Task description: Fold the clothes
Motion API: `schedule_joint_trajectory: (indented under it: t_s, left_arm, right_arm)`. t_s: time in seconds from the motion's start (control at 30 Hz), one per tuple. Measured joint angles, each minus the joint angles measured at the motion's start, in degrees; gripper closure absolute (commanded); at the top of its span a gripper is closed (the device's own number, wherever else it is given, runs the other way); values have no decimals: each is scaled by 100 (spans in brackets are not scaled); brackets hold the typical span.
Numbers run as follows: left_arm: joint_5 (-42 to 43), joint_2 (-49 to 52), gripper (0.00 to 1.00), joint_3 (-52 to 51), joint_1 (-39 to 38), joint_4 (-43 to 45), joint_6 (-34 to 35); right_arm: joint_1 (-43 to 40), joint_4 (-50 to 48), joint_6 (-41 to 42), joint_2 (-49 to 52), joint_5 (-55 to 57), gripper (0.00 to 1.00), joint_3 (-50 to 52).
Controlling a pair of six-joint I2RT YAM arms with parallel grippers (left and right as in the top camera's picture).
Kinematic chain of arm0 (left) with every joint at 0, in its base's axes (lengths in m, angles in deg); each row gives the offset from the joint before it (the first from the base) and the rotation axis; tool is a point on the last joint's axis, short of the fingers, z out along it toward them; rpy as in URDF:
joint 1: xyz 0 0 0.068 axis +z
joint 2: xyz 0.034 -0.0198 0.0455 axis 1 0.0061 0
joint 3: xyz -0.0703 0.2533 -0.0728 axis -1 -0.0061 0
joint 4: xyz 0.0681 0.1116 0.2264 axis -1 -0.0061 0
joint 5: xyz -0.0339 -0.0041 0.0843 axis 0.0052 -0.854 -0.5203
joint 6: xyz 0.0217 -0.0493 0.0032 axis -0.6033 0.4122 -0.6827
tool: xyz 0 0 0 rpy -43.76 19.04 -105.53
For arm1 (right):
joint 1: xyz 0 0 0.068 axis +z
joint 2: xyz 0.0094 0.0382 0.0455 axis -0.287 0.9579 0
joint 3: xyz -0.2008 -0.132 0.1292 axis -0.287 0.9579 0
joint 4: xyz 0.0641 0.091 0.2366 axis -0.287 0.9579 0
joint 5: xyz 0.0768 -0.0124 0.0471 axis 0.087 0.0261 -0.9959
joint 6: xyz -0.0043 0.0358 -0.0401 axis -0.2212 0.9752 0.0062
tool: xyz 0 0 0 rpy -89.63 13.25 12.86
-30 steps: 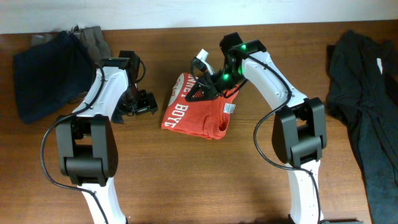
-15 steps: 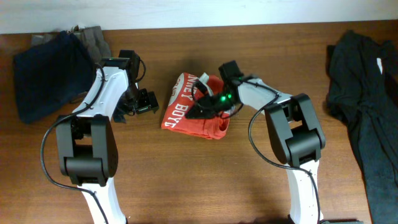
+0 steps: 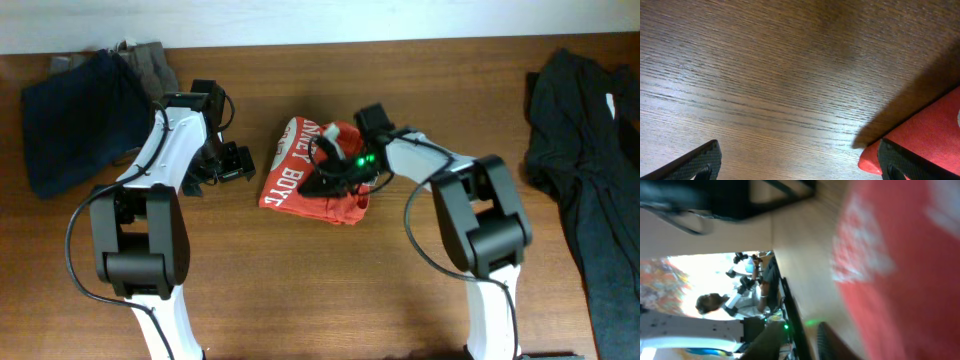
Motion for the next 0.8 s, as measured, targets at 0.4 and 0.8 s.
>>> schedule_joint_trajectory:
  t_s: [0.4,0.8]
  left_arm:
    - [0,0,1,0,0,20,0]
    - [0,0,1,0,0,0,-2]
  right_arm:
    - [-52,-1207,1016,-538,874,59,-992]
    - [-122,-1174,1228,549,1095,58,-992]
